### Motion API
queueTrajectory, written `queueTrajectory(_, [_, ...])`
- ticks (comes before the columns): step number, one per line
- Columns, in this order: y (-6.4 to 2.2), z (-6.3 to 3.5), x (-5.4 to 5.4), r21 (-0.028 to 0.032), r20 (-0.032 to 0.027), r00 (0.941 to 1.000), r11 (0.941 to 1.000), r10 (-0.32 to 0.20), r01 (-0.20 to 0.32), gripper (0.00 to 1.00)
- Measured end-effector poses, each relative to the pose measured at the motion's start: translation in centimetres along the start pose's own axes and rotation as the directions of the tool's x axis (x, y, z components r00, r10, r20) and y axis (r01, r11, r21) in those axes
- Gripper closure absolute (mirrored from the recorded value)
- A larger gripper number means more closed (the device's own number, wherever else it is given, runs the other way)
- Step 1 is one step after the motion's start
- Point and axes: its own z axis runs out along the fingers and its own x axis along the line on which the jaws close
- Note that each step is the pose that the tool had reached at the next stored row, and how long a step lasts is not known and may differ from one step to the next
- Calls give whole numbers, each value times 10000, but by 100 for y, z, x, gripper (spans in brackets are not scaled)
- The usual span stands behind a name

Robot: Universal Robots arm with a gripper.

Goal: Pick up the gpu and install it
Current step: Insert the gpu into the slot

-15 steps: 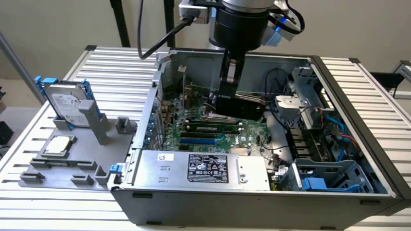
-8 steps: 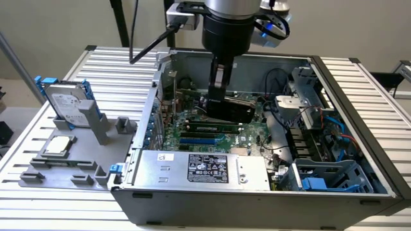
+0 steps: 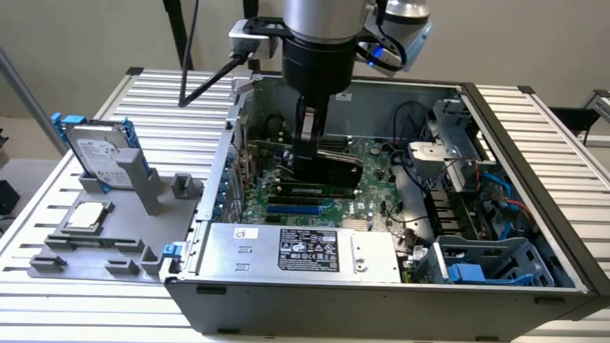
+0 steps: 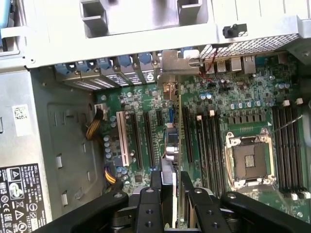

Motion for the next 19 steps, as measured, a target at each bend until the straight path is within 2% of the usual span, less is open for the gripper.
queueTrajectory(3, [31, 51, 4, 11, 55, 9998, 9998, -188, 188, 73])
queueTrajectory(10, [38, 142, 5, 67, 135, 9964, 9965, -838, 837, 73])
queueTrajectory(19, [60, 306, -5, 96, 154, 9948, 9948, -1011, 1009, 73])
